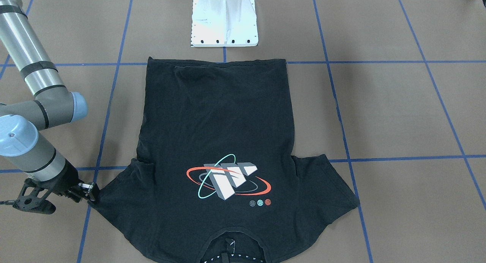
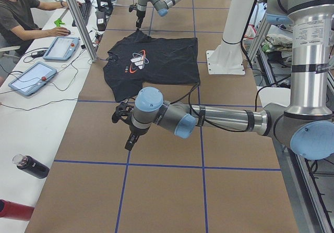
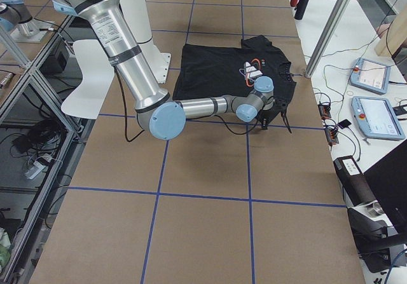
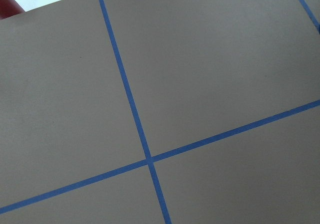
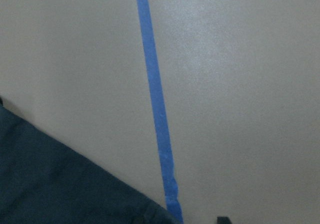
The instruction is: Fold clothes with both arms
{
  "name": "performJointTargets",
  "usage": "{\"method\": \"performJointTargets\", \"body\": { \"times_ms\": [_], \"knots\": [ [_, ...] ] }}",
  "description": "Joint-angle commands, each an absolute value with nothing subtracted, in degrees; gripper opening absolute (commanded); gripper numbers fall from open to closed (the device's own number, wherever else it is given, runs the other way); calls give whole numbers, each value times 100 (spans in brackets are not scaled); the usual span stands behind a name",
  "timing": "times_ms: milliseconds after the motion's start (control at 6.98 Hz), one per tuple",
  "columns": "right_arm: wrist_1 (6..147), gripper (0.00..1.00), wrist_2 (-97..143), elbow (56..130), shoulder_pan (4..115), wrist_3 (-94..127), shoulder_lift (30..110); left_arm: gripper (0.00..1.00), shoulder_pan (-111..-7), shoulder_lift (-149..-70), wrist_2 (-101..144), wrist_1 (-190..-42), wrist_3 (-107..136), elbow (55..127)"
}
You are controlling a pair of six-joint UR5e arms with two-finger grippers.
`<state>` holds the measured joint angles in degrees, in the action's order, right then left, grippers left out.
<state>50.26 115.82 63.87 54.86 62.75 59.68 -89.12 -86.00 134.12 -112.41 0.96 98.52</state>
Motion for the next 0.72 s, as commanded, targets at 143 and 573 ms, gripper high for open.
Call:
{"method": "performJointTargets", "body": {
  "times_ms": [143, 573],
  "knots": [
    [5027, 30, 11514, 6390, 5449, 6293, 5968, 100, -8912, -8596, 13421, -11241, 88, 9852],
    [5054, 0, 11514, 6381, 5458, 6302, 5906, 100, -8912, -8596, 13412, -11241, 97, 9844]
  ]
}}
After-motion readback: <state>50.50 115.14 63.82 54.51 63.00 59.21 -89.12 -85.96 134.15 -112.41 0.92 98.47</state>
